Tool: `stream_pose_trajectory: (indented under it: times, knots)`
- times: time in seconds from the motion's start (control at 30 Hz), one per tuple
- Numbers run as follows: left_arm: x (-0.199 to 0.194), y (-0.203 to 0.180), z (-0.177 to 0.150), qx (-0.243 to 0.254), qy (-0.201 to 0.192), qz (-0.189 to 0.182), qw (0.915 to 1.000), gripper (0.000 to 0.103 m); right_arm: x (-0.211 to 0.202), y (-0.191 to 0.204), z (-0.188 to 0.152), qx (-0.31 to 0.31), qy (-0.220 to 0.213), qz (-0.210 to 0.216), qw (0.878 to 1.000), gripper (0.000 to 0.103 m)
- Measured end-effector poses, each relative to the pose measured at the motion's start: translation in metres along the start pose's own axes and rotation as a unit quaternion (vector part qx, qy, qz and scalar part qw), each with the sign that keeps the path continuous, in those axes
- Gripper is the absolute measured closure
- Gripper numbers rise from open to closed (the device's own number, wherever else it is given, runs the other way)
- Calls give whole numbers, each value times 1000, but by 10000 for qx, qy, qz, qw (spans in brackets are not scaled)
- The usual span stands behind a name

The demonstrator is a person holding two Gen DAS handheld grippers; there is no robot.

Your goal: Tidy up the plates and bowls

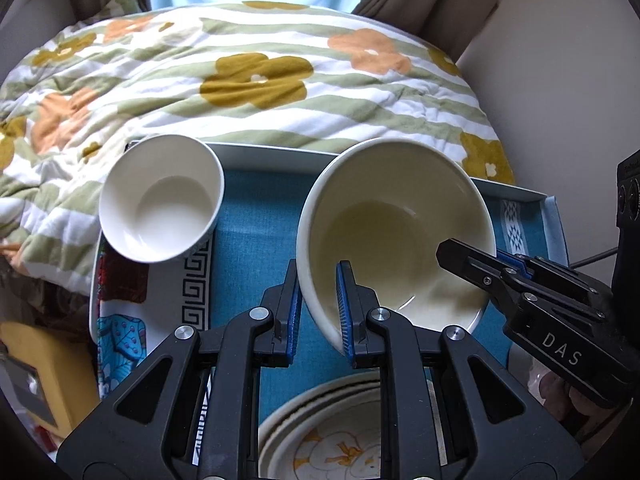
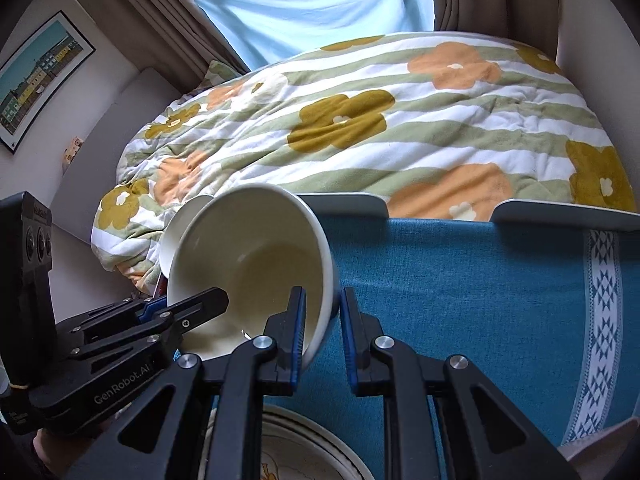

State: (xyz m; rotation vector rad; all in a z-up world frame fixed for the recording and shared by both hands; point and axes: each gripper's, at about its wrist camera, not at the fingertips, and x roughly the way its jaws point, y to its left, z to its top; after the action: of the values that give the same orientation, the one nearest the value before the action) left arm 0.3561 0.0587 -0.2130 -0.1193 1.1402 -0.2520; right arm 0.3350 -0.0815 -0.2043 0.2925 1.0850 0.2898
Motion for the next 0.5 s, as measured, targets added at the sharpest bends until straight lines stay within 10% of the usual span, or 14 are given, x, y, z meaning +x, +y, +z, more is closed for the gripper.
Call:
stream_pose_trajectory:
  times: [0.5]
  knots:
    - [-81,-168,-76,454,-562,-223,9971,89,-150,-79,-72,-45,-542,-117,9985,87]
